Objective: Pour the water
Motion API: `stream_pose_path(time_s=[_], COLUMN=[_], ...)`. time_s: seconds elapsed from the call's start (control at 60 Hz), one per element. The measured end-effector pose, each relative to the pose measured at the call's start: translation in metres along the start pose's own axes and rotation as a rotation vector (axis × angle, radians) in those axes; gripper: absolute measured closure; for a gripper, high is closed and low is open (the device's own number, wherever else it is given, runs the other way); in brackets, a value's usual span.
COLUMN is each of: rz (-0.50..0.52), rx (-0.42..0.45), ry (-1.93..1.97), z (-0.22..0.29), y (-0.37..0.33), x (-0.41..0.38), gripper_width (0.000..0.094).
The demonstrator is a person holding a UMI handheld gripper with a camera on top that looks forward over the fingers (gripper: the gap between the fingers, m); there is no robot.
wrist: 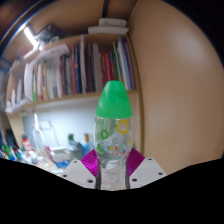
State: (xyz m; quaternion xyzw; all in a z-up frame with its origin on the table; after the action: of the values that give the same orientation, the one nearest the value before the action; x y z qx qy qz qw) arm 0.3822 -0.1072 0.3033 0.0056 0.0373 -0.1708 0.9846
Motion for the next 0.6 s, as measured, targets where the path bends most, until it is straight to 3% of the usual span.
stream_pose_path(time_s=[0.133,0.25,0.45,0.467,0.533,0.6], rz=[-0.084,-0.073,-0.054,-0.051,-0.049,-0.074], rx=[-0.122,-0.207,-0.253,-0.204,-0.147,-0.144], ry=[-0.079,-0.087,-0.089,-0.090,-0.113,-0.066], z=[-0.082,-0.138,-0.196,-0.191,-0.198,-0.197], y=[0.013,0.018,0.022,0.022,0.024,0.020], x=[0.060,0.074,0.075,0.073,0.073,0.075], gripper_width=[0.0593,0.0587,0.0579,0.0578,0.0570,0.0576])
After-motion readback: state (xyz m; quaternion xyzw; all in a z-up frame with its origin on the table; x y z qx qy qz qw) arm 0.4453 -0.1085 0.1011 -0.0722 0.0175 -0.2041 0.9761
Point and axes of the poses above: the point between the fingertips, and its own axes, seen from behind it with the camera up: x to the right, z up, y forward, the way the camera looks, the point moved 8 cm from there along -y, backward, against the way the camera looks, and after that the axes turned 2 degrees about x, right-handed, at the moved point
